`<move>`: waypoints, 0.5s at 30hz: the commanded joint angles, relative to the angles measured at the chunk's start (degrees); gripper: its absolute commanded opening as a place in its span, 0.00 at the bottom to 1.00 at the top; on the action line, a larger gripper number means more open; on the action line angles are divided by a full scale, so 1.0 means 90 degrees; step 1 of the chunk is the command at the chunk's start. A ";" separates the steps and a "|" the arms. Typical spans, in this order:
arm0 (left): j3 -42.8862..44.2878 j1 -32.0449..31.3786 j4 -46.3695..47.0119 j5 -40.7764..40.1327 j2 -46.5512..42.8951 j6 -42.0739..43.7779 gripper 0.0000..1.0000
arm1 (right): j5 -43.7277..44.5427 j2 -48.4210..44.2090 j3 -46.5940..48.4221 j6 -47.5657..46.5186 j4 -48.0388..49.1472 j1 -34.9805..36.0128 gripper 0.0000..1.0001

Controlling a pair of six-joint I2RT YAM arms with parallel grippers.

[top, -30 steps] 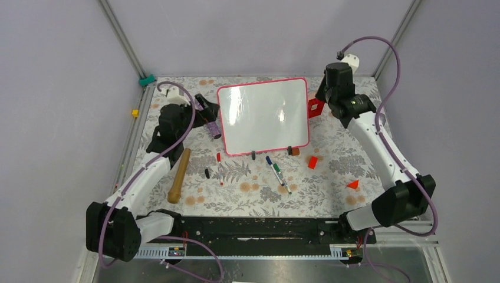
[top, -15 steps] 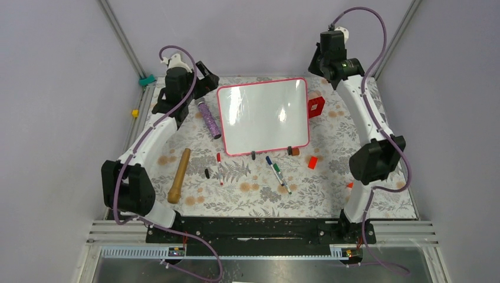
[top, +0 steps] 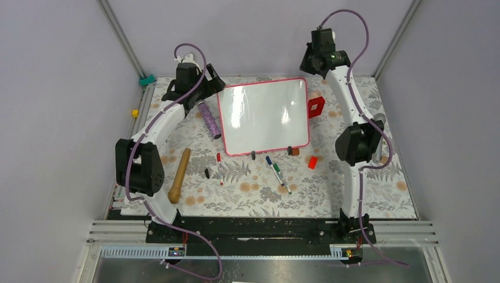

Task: Write a sentence on the whiteboard
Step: Move the whiteboard to the center of the board.

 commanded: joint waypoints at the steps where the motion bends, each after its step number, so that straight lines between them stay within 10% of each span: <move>1: 0.0476 0.0004 -0.0145 0.0250 0.0176 0.0301 0.87 | -0.0248 0.0214 0.0341 -0.0186 0.0113 -0.0033 0.00; 15: 0.1088 0.0058 -0.0303 0.0281 0.0471 0.0681 0.87 | -0.0686 0.0289 -0.0210 -0.0265 0.0079 -0.0029 0.00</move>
